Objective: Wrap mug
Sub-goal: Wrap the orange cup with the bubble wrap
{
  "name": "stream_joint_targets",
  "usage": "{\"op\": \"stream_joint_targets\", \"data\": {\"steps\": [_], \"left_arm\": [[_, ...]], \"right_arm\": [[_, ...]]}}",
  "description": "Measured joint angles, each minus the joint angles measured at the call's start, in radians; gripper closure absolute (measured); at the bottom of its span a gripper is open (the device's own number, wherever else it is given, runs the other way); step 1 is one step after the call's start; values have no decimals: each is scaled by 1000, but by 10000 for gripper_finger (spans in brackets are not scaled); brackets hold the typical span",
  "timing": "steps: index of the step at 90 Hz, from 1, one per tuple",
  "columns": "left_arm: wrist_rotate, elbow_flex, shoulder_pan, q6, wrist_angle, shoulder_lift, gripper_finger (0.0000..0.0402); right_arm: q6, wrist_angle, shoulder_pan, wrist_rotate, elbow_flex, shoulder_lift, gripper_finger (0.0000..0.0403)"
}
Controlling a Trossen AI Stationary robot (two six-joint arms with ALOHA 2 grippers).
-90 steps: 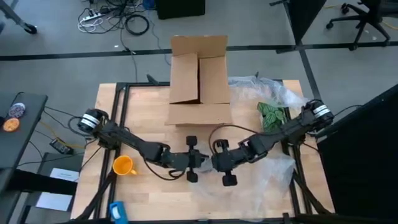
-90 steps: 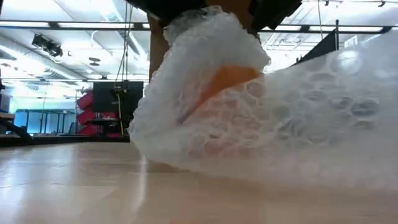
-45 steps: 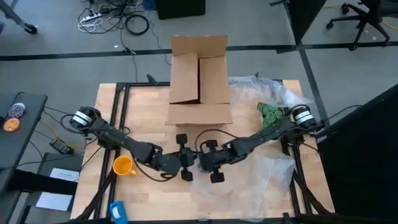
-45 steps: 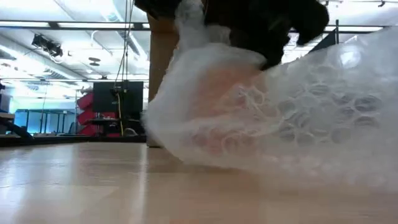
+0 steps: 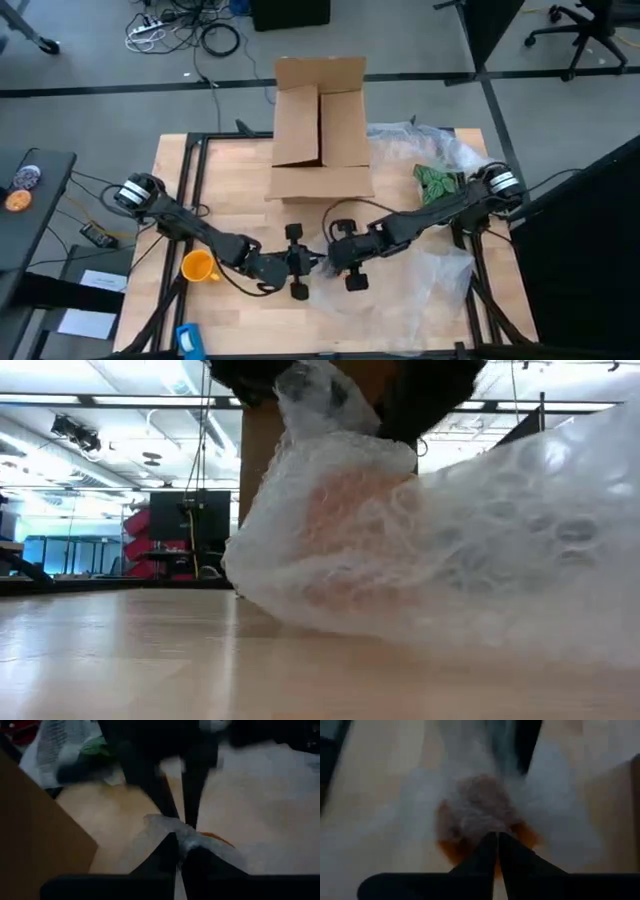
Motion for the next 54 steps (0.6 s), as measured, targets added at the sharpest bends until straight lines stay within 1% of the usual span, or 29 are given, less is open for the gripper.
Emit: {"op": "stream_joint_targets", "data": {"steps": [6, 14, 19, 22, 28, 35, 47, 54], "left_arm": [[43, -1, 4, 27, 64, 27, 402], [126, -1, 8, 60, 143, 65, 402], [146, -1, 9, 62, 157, 78, 402], [146, -1, 12, 60, 149, 80, 402], [141, -1, 16, 61, 148, 81, 402], [135, -1, 16, 79, 152, 80, 402], [127, -1, 14, 101, 153, 80, 400], [128, 3, 13, 106, 152, 78, 392]], "right_arm": [[1, -34, 9, 43, 0, -48, 403], [5, -70, 13, 117, 0, -112, 403], [15, -66, 16, 167, 0, -141, 403], [18, -60, 16, 175, 1, -146, 403], [18, -50, 14, 160, 1, -145, 403], [18, -34, 11, 116, 1, -111, 403], [-1, 29, 1, 24, 0, -8, 403], [-10, 71, -11, -13, 0, 57, 403]]}}
